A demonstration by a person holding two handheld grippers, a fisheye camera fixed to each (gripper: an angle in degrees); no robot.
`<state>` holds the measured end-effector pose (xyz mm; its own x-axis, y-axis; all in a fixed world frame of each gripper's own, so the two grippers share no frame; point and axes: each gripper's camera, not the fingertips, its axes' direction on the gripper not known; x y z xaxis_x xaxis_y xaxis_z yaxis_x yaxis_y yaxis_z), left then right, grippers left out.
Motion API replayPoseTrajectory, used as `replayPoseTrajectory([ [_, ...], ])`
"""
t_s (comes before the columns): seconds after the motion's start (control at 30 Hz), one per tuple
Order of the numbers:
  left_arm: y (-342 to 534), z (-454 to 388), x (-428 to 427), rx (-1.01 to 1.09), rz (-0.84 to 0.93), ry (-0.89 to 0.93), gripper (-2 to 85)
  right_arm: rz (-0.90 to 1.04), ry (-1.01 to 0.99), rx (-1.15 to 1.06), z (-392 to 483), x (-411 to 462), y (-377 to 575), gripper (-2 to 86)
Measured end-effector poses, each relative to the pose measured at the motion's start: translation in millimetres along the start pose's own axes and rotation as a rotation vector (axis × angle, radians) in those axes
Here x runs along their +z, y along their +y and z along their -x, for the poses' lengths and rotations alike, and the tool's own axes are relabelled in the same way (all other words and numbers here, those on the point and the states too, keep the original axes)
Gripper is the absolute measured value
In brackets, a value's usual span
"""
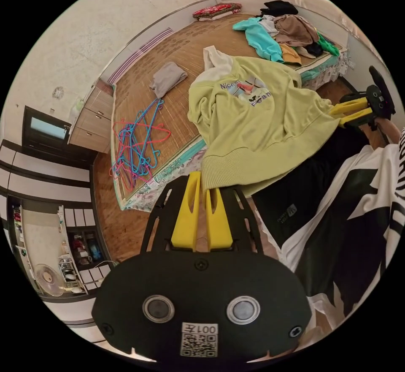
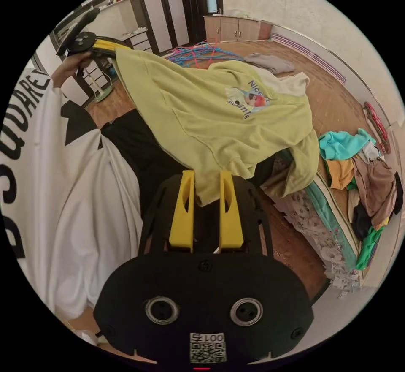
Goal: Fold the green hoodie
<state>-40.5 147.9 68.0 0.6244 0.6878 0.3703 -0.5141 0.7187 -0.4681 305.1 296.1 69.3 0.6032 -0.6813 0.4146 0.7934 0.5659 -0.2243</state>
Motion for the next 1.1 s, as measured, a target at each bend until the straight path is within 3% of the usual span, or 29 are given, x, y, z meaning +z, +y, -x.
replayPoseTrajectory([
  [0.43,39,45,98,-0.167,0.071,0.213,-1.0,-0.009,-0.126,-0.023,-18,-16,7,3.2],
  [0.73,54,62,153,-0.189,0.107,0.229,-0.9,0.016,0.173,-0.029,15,4,5,2.8],
  [0.87,66,52,200,-0.186,0.112,0.259,-0.7,-0.153,0.277,0.064,15,-30,6,2.0],
  [0.97,74,46,234,-0.227,0.094,0.378,0.4,-0.292,0.352,0.116,12,-66,3,1.7],
  [1.1,73,49,261,-0.273,0.016,0.458,-0.7,-0.376,0.473,0.044,22,-90,-10,1.5],
])
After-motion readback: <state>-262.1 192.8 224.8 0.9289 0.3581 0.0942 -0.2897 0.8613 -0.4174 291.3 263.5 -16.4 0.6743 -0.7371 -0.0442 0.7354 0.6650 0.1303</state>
